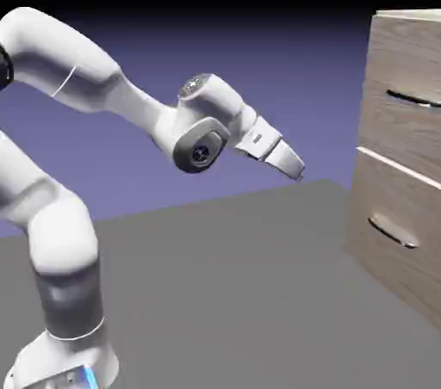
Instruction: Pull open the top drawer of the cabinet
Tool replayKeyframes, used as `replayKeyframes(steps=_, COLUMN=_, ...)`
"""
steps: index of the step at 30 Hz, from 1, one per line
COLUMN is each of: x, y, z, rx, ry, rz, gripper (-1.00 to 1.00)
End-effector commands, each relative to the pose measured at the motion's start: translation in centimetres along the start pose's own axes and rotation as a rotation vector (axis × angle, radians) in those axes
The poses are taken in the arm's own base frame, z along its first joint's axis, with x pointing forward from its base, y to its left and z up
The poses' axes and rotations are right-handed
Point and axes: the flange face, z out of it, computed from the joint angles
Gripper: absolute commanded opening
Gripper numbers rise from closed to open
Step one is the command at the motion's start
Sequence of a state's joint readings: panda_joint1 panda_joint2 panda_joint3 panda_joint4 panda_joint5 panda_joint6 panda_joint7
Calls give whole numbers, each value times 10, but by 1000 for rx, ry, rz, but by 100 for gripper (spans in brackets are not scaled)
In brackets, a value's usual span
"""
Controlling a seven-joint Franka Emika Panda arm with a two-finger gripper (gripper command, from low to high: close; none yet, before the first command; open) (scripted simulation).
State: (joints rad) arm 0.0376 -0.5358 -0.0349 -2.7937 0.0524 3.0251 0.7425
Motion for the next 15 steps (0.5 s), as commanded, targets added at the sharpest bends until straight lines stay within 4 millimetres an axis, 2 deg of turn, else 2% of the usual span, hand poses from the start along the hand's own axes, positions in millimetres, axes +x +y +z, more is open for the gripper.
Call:
replayKeyframes(steps=1, x=4, y=5, z=9, rx=-9, ry=-26, rz=57, gripper=0)
replayKeyframes(steps=7, x=22, y=40, z=63, rx=-91, ry=-159, rz=387, gripper=0)
replayKeyframes(steps=15, x=29, y=95, z=129, rx=-229, ry=-248, rz=791, gripper=0)
